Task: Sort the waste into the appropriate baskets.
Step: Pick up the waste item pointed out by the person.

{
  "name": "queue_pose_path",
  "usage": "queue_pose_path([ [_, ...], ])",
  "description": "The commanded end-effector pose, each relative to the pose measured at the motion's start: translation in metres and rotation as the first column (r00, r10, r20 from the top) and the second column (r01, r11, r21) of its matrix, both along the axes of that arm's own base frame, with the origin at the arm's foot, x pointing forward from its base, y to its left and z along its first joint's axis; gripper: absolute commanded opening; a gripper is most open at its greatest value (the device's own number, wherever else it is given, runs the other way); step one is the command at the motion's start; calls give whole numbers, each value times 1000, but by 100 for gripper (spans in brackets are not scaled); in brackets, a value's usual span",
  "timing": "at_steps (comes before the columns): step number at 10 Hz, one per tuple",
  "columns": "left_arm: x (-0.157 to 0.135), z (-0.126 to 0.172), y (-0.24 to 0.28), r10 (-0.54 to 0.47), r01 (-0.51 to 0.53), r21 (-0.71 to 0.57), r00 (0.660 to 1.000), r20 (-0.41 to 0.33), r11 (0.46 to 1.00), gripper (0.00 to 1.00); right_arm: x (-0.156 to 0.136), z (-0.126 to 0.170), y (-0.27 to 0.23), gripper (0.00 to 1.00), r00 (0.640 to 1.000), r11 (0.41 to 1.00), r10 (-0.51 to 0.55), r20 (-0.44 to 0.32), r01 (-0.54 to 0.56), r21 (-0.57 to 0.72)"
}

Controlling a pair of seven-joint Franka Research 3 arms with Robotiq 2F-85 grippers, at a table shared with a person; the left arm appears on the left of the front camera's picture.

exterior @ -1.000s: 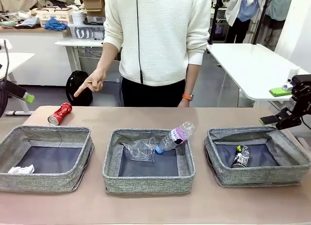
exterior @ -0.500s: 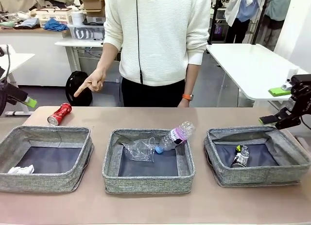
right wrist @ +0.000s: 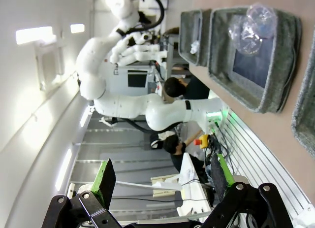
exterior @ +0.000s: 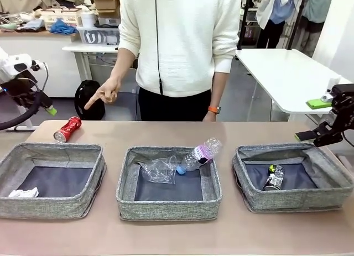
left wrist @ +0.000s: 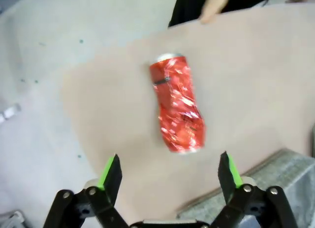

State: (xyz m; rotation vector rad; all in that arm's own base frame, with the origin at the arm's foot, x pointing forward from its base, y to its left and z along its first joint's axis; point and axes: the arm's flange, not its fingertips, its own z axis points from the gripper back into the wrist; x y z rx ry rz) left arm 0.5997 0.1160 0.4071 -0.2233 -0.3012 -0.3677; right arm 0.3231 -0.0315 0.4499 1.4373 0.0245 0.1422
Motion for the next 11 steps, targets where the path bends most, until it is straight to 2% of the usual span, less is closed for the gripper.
queue_pose_path([
  [1, 21, -7, 3, -9, 8, -20, 999, -35, 1000, 100, 2, 7, -1, 100, 1000, 1000, 6, -22, -6, 5],
  [3, 37, -40, -11, -40, 38, -37, 997, -58, 999, 100, 2, 7, -1, 100, 1000, 1000, 6, -22, -6, 5],
  [5, 49, -60, -32, -65, 62, -52, 995, -69, 997, 100, 2, 7, -1, 100, 1000, 1000, 6, -22, -6, 5],
  [8, 61, -82, -46, -3, 5, 18, 996, -85, 1000, 100, 2, 7, -1, 100, 1000, 1000, 6, -22, -6, 5],
  [11, 62, -94, -57, 12, -3, 94, 996, -92, 996, 100, 2, 7, -1, 100, 1000, 1000, 6, -22, -6, 5],
])
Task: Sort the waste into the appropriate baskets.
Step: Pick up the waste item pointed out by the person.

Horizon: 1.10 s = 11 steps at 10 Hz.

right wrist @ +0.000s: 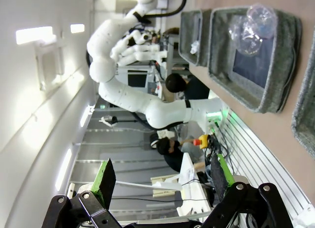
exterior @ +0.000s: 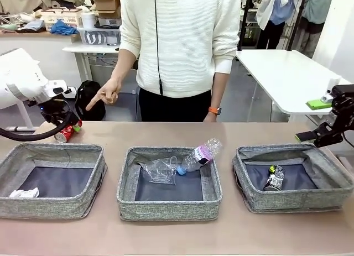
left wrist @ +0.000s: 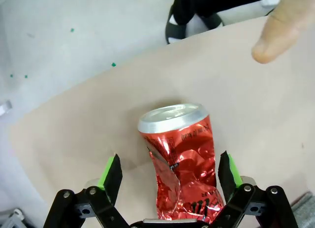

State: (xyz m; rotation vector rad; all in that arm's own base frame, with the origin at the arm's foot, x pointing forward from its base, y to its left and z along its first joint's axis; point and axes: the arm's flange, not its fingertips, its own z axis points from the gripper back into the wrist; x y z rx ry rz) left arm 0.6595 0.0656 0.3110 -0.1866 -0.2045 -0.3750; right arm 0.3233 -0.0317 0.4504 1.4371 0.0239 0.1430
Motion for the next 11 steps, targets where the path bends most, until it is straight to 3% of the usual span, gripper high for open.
queue_pose_path([
  [1, 2, 2, -9, 11, -10, 50, 1000, -7, 999, 100, 2, 7, 0, 100, 1000, 1000, 6, -23, -6, 5],
  [5, 1, 0, -8, 39, -37, 55, 999, -29, 998, 100, 2, 7, 0, 100, 1000, 1000, 6, -23, -6, 5],
  [6, 0, 1, -8, 36, -33, 76, 999, -32, 997, 63, 2, 7, 0, 100, 1000, 1000, 6, -23, -6, 5],
  [7, -2, 2, -10, 33, -30, 86, 999, -31, 996, 42, 2, 7, 0, 100, 1000, 1000, 6, -23, -6, 5],
  [8, -4, 4, -11, 34, -31, 87, 999, -29, 996, 5, 2, 7, 0, 100, 1000, 1000, 6, -23, -6, 5],
  [9, -6, 5, -13, 33, -30, 83, 999, -31, 996, 0, 2, 7, 0, 100, 1000, 1000, 6, -23, -6, 5],
  [11, -11, 5, -15, 34, -30, 89, 999, -36, 996, 0, 2, 7, 0, 100, 1000, 1000, 6, -23, -6, 5],
])
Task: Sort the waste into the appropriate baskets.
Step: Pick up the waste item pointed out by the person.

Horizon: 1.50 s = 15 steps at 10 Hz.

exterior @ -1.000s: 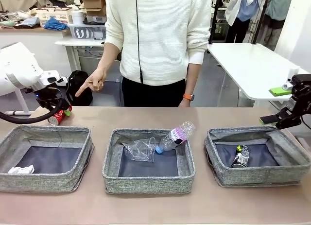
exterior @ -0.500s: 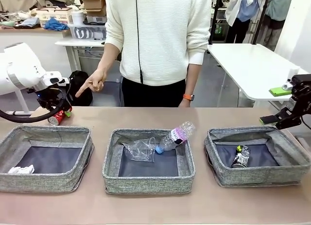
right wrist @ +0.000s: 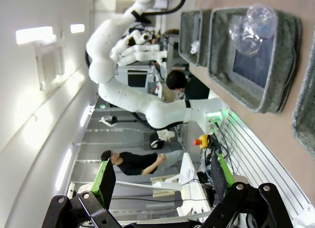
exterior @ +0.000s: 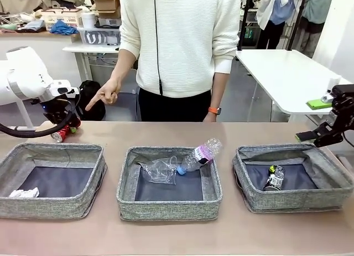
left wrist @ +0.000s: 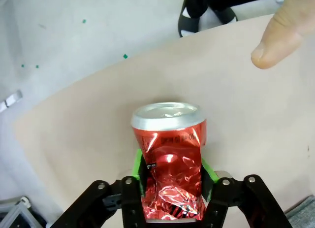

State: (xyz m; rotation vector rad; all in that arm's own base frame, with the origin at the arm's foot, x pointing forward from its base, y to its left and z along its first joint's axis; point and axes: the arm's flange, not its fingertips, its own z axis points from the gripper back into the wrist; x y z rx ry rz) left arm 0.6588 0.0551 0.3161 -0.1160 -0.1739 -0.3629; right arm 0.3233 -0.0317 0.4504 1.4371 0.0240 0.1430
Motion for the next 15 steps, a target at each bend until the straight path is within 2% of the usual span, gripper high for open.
queue_pose_path([
  [1, -12, 0, -5, 18, -18, 13, 999, -27, 1000, 4, 2, 7, 0, 100, 1000, 1000, 6, -23, -6, 5],
  [2, -13, 1, -5, 26, -26, 11, 999, -35, 1000, 0, 2, 7, 0, 100, 1000, 1000, 6, -23, -6, 5],
  [5, -20, 6, -3, 44, -44, 3, 998, -40, 999, 0, 2, 7, 0, 100, 1000, 1000, 6, -23, -6, 5],
  [7, -32, 28, 1, 96, -98, -21, 993, -74, 995, 0, 2, 7, 0, 100, 1000, 1000, 6, -23, -6, 5],
  [8, -52, 61, 1, 114, -124, -67, 984, -139, 990, 0, 2, 7, 0, 100, 1000, 1000, 6, -23, -6, 5],
  [9, -82, 110, 3, 169, -176, -73, 981, -97, 982, 0, 2, 7, 0, 100, 1000, 1000, 6, -23, -6, 5],
  [10, -117, 157, 2, 211, -223, -114, 971, -109, 968, 0, 2, 7, 0, 100, 1000, 1000, 6, -23, -6, 5],
  [11, -154, 197, -7, 316, -322, -122, 946, -67, 939, 0, 2, 7, 0, 100, 1000, 1000, 6, -23, -6, 5],
  [12, -181, 217, -21, 467, -465, -152, 884, -19, 872, 0, 2, 7, 0, 100, 1000, 1000, 6, -23, -6, 5],
  [13, -211, 224, -38, 481, -467, -168, 875, 56, 868, 0, 2, 7, 0, 100, 1000, 1000, 6, -23, -6, 5],
  [14, -242, 219, -53, 414, -403, -103, 902, 121, 909, 0, 2, 7, 0, 100, 1000, 1000, 6, -23, -6, 5],
  [15, -255, 211, -60, 375, -368, -70, 917, 134, 927, 0, 2, 7, 0, 100, 1000, 1000, 6, -23, -6, 5],
])
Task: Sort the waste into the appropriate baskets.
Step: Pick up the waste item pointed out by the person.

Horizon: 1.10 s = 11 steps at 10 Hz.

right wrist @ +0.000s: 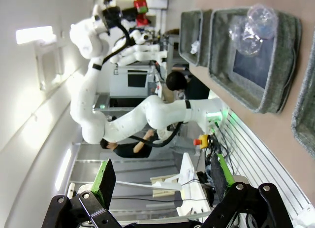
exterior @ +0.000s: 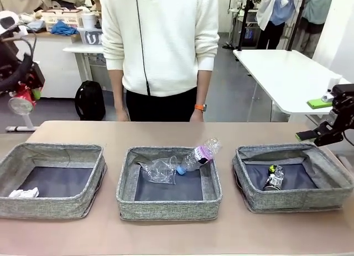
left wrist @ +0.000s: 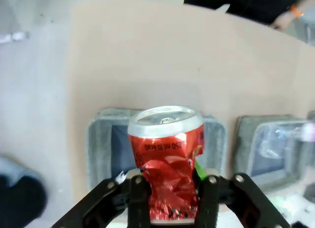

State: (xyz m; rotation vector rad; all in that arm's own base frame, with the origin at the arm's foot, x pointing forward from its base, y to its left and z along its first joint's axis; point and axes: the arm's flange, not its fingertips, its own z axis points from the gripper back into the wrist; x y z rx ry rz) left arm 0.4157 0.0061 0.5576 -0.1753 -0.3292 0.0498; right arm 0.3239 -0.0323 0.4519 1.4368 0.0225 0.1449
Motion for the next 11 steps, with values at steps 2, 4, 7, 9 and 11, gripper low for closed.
queue_pose_path([
  [2, 26, 8, 17, 21, -23, -52, 999, -34, 998, 0, 1, 5, 0, 100, 1000, 1000, 6, -25, -5, 5],
  [4, 26, 8, 17, 21, -23, -52, 999, -34, 998, 0, 1, 5, 0, 100, 1000, 1000, 6, -25, -5, 5],
  [7, -3, 52, -54, 122, -119, 28, 984, -128, 992, 29, 1, 5, 0, 100, 1000, 1000, 6, -25, -5, 5],
  [9, -20, 105, -140, -7, 30, 113, 979, -202, 993, 29, 1, 5, 0, 100, 1000, 1000, 6, -25, -5, 5],
  [11, -16, 132, -219, 2, 18, 94, 977, -214, 995, 29, 1, 5, 0, 100, 1000, 1000, 6, -25, -5, 5],
])
